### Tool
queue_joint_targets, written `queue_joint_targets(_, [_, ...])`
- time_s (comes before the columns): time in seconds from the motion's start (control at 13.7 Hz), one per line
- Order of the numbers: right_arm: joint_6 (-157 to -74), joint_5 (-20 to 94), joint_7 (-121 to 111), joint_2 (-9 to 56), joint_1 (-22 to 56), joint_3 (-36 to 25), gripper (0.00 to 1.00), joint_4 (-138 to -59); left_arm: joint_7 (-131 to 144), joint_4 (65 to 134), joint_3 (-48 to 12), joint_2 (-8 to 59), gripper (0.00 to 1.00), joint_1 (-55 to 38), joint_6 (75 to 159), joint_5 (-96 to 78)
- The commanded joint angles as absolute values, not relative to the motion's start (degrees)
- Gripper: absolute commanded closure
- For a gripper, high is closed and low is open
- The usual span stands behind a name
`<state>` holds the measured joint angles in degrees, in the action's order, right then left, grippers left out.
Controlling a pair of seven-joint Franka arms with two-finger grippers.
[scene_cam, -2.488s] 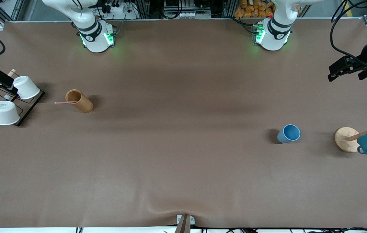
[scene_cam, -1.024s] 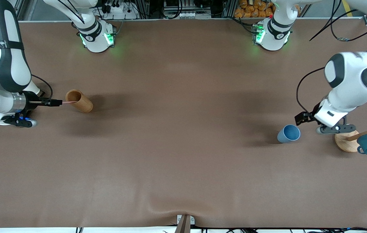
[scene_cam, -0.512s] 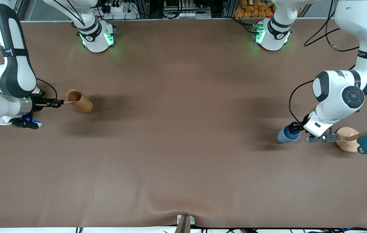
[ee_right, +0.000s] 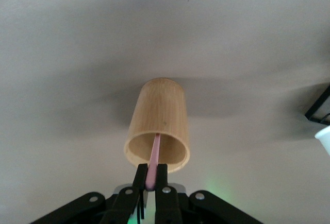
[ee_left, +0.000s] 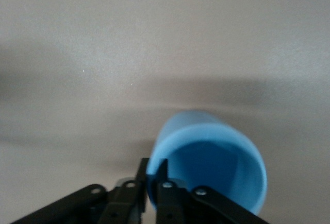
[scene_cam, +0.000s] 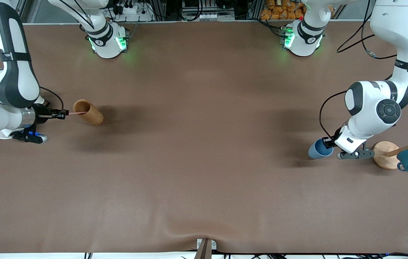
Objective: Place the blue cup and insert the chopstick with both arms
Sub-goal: 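Pull the chopstick from the wooden cup while the left gripper carries the cup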
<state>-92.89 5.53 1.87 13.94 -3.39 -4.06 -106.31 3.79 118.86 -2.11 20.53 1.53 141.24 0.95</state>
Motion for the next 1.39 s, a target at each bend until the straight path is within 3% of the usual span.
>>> queue_joint_targets(0.0, [-85.9, 6.0, 2.9, 13.3, -3.0, -3.8, 1.0, -99.6, 4.5, 118.0, -4.5, 19.9, 1.0, 1.7, 141.4, 1.1])
queue_joint_targets(0.44, [-69.9, 4.8, 2.6, 13.2, 0.8, -3.4, 1.0, -77.5, 11.7, 117.4, -15.4, 18.5, 1.0, 1.6, 140.9, 1.1])
queue_joint_targets(0.59, [-69.7, 3.5, 2.8, 13.2, 3.7, -3.4, 1.0, -75.4, 16.6, 117.3, -19.7, 18.7, 1.0, 0.4, 140.8, 1.3])
queue_joint_targets(0.88, [-71.0, 5.0, 13.1, 13.5, 4.9, 1.2, 1.0, -74.6, 30.5, 117.2, -20.0, 19.7, 1.0, -9.1, 140.8, 1.3])
queue_joint_targets(1.32, [-75.8, 19.5, 26.7, 15.2, 4.9, 1.8, 1.0, -75.2, 47.9, 111.5, -19.8, 26.1, 1.0, -21.8, 140.8, 2.0])
